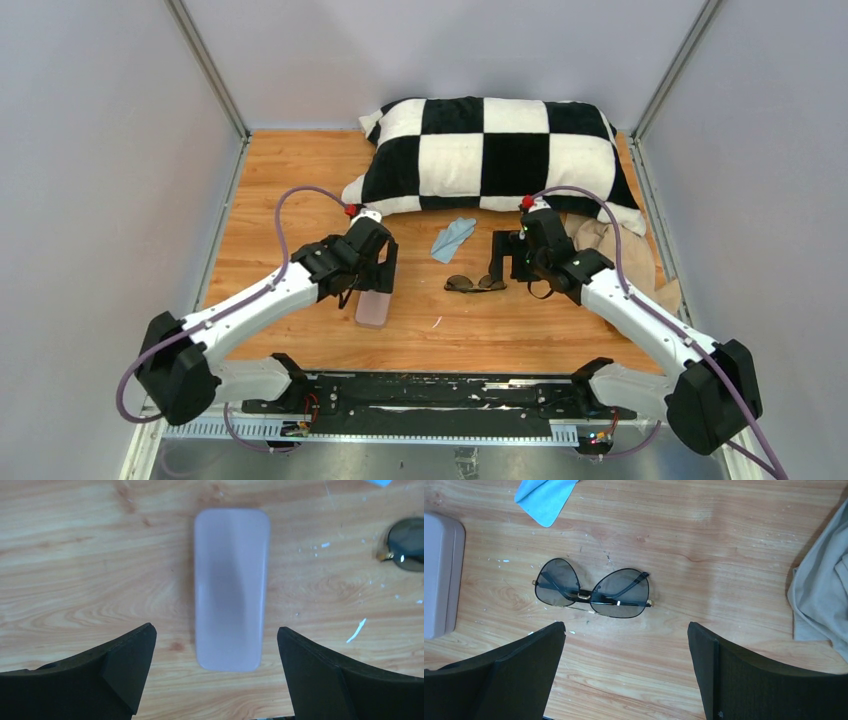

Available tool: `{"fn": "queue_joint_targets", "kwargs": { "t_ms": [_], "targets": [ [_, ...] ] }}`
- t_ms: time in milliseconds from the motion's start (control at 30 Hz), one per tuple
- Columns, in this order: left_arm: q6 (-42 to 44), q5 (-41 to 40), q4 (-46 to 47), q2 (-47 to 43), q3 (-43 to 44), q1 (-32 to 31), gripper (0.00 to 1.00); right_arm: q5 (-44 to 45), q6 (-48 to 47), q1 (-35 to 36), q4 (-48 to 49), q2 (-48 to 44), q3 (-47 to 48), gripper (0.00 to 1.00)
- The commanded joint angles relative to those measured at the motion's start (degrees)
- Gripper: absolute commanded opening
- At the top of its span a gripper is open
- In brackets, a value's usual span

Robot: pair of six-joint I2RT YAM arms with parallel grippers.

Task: Organize the sunglasses
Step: Open the sunglasses at the center of the board.

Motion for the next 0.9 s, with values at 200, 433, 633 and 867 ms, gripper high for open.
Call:
{"fn": "queue_joint_targets", "kwargs": {
  "t_ms": [200,433,633,867],
  "targets": [
    [-1.05,8.44,2.75,11.68,-3.07,0.3,1.0,-0.4,-1.51,1.69,-0.66,1.46,1.16,0.98],
    [0.63,8.06,4.78,12.58,-4.29,0.3,1.0,0.64,-0.98,1.89,-0.74,0.96,0.03,0.98],
    [1.88,11.61,7.08,16.03,-3.64,0.79,1.0,1.96,-0.66,2.16,-1.18,1.38,0.05,0.98],
    [2.11,13.28,10.27,16.89,-3.72,1.15,0.8,1.55,-0.19,2.25,-1.19,1.13,-0.44,0.97]
  ]
}}
